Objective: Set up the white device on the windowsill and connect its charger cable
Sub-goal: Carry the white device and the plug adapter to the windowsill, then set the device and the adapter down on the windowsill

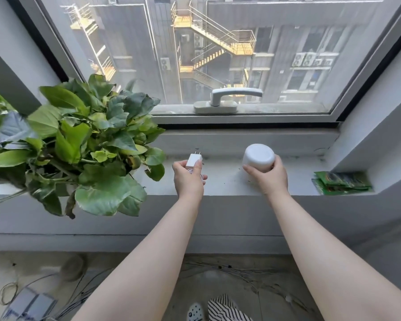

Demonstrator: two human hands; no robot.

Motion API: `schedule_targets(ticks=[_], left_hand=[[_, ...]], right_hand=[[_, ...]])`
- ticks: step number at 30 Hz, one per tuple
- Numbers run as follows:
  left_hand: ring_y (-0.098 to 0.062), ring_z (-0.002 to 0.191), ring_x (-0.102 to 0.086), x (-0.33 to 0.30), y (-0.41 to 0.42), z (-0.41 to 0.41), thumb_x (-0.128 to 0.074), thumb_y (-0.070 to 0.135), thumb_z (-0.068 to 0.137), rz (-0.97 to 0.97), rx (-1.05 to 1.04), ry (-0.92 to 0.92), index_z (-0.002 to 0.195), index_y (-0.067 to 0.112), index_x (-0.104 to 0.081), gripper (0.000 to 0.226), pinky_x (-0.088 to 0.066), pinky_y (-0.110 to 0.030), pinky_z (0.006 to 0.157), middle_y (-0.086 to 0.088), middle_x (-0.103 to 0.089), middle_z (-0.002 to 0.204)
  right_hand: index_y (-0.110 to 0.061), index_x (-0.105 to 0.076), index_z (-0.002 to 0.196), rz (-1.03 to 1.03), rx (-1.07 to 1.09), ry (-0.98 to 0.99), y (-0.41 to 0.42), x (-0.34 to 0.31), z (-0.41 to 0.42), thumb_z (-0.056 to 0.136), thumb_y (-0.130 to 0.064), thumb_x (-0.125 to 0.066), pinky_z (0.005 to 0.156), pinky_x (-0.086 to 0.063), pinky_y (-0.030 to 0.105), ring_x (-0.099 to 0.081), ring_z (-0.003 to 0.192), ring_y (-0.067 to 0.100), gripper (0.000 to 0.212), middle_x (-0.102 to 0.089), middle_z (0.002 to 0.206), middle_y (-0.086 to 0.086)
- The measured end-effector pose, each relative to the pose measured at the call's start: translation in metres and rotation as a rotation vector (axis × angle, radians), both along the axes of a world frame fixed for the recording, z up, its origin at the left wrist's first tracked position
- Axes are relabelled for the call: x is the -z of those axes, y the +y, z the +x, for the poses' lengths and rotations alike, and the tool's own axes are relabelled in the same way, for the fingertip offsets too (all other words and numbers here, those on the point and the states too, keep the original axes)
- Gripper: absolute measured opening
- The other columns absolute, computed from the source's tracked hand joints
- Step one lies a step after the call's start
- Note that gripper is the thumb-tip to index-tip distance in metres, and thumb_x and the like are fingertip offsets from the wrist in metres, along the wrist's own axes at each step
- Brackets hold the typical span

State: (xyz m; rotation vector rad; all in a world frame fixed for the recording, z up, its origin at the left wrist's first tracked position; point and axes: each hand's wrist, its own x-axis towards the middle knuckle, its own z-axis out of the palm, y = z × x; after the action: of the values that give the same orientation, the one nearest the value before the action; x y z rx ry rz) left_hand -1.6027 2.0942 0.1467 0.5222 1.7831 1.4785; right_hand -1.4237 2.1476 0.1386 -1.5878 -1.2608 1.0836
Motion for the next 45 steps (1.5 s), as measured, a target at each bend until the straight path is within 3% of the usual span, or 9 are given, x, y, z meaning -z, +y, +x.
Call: schedule_targets(ticks=[16, 25, 33, 45], left_hand=[[-0.014, 0.058, -0.062, 0.004, 0.006, 0.018, -0.058, 0.032, 0.092, -0.01, -0.058, 0.0, 0.107, 0.016, -0.039, 0.029, -0.047, -0.023, 0.054, -0.013, -0.062, 0.113], [-0.015, 0.06, -0.063, 0.005, 0.005, 0.023, -0.056, 0.03, 0.093, -0.007, -0.082, -0.004, 0.108, 0.015, -0.038, 0.028, -0.049, -0.025, 0.057, -0.013, -0.062, 0.113], [-0.014, 0.06, -0.062, 0.005, 0.007, 0.022, -0.056, 0.029, 0.093, -0.005, -0.097, -0.012, 0.107, 0.016, -0.038, 0.026, -0.048, -0.024, 0.057, -0.011, -0.061, 0.112], [-0.013, 0.058, -0.062, 0.006, 0.015, 0.032, -0.056, 0.029, 0.093, -0.003, -0.079, -0.017, 0.109, 0.013, -0.039, 0.028, -0.048, -0.02, 0.053, -0.008, -0.06, 0.105]], right_hand=[[-0.023, -0.052, 0.118, 0.013, -0.03, 0.039, 0.005, 0.018, 0.009, 0.062, -0.027, -0.088, 0.089, -0.049, 0.033, -0.059, 0.108, 0.019, 0.067, -0.062, 0.117, -0.004], [-0.023, -0.048, 0.124, 0.028, -0.035, 0.027, 0.006, 0.02, 0.008, 0.064, -0.026, -0.087, 0.085, -0.042, 0.027, -0.057, 0.111, 0.019, 0.071, -0.058, 0.117, -0.006], [-0.025, -0.023, 0.146, 0.032, -0.048, 0.006, 0.011, 0.025, 0.01, 0.06, -0.028, -0.089, 0.109, -0.036, 0.034, -0.041, 0.133, 0.017, 0.109, -0.04, 0.148, -0.003], [-0.026, -0.029, 0.142, 0.027, -0.059, -0.023, 0.014, 0.03, 0.013, 0.059, -0.025, -0.088, 0.108, -0.039, 0.041, -0.044, 0.131, 0.02, 0.102, -0.046, 0.141, -0.003]])
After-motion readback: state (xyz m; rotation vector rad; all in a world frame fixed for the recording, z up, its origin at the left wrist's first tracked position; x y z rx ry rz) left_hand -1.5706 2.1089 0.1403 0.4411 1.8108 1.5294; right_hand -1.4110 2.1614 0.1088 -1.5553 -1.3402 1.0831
